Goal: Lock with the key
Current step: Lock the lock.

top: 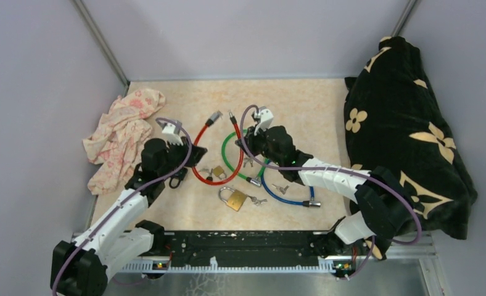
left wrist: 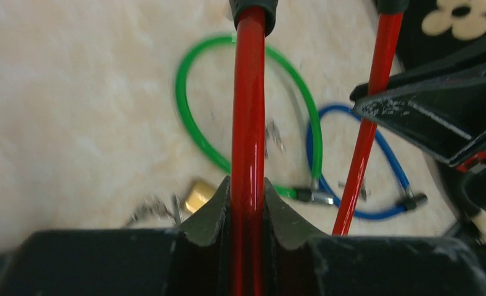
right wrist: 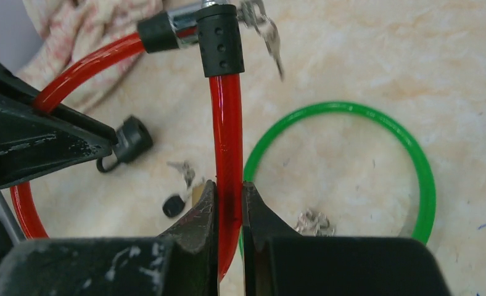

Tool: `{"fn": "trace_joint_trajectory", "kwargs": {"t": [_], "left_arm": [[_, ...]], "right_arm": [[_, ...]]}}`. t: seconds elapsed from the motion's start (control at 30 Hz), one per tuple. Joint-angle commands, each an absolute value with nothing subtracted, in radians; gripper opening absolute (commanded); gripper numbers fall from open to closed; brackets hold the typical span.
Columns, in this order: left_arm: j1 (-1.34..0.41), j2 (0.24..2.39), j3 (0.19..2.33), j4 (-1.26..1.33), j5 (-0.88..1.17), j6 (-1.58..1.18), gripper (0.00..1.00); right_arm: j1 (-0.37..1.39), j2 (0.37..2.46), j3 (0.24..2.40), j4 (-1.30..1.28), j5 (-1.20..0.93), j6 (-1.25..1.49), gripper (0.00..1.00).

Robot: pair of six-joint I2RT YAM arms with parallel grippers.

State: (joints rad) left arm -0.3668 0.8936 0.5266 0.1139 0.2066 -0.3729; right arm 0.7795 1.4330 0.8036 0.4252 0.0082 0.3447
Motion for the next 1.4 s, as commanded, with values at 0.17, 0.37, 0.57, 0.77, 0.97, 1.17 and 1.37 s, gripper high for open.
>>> {"fn": "trace_joint_trajectory", "kwargs": {"t": [0.17, 0.37, 0.57, 0.77, 0.97, 1.17, 1.37], "left_arm": [[-0.354, 0.914, 0.275, 0.236, 0.342, -0.629, 0.15], [-0.334, 0.937, 0.225, 0.260, 0.270, -0.605, 0.24], [-0.259, 0.993, 0.160, 0.330, 0.307, -0.695, 0.35], [-0.150, 1.069, 0.140, 0.403, 0.322, -0.787, 0.40], [-0.091, 1.083, 0.162, 0.436, 0.328, -0.775, 0.36], [-0.102, 1.099, 0.136, 0.431, 0.432, -0.770, 0.38], [-0.168, 1.138, 0.114, 0.402, 0.413, -0.783, 0.46]], "right_arm": [[0.816, 1.447, 0.805, 0.224, -0.132, 0.238, 0.00], [0.816, 1.497, 0.834, 0.112, -0.202, 0.196, 0.00], [0.816, 1.505, 0.834, 0.022, -0.231, 0.139, 0.00], [0.816, 1.507, 0.830, -0.035, -0.245, 0.117, 0.00], [0.815, 1.491, 0.829, -0.065, -0.237, 0.097, 0.00], [0.814, 1.490, 0.845, -0.029, -0.241, 0.111, 0.00], [0.815, 1.480, 0.858, -0.010, -0.250, 0.133, 0.00]]}}
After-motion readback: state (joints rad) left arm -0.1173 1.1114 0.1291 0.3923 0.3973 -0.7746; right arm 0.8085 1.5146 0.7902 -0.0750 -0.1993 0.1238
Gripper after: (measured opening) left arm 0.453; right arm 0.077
